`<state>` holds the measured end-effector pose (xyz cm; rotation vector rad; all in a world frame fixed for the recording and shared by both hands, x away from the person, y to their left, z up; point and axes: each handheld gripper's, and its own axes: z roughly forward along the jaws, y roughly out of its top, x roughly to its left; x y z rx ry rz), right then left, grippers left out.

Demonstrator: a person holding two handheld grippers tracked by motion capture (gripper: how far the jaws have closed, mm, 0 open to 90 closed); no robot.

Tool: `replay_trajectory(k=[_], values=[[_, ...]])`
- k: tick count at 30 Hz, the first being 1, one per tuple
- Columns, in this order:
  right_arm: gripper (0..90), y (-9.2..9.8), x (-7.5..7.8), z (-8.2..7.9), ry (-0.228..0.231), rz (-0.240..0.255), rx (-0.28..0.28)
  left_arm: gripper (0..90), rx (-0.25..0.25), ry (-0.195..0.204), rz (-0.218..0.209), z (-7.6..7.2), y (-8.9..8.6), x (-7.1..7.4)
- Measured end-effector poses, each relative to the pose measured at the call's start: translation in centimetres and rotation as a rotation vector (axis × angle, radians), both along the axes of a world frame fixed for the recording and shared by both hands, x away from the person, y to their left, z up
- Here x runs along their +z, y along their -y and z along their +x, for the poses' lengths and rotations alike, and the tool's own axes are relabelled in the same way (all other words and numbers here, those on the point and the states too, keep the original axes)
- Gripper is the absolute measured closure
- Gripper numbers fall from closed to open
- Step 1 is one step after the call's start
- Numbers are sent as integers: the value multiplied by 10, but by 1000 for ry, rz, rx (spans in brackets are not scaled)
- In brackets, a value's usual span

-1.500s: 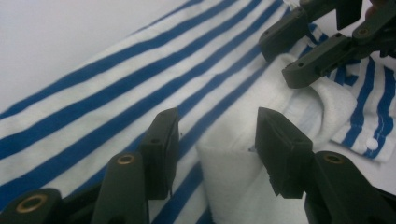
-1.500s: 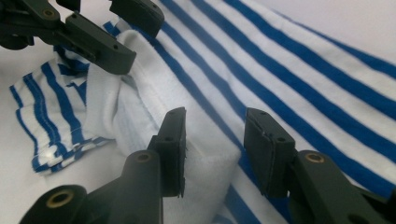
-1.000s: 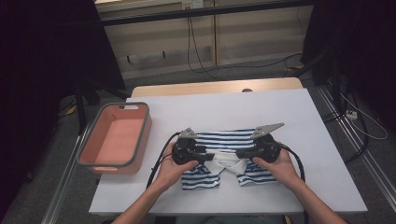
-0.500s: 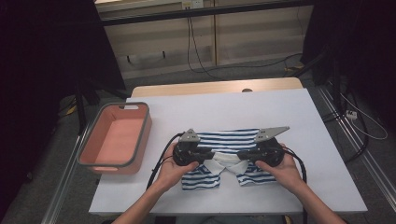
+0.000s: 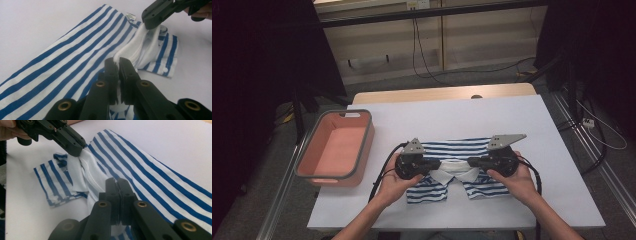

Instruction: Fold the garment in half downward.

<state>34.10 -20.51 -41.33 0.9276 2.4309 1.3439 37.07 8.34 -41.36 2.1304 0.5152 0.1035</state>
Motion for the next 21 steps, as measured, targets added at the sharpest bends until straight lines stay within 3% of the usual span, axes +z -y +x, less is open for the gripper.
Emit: replay_trajectory(k=[5,9,21], values=[[884,1,-4,-17,-8,-6,17,858,-37,21,34,-16,1,-1],[883,2,-7,-32,-18,-2,36,859,-60,18,34,-25,-1,-1],[831,-1,-25,-58,-74,-40,84,852,-136,19,117,-50,-2,-22]])
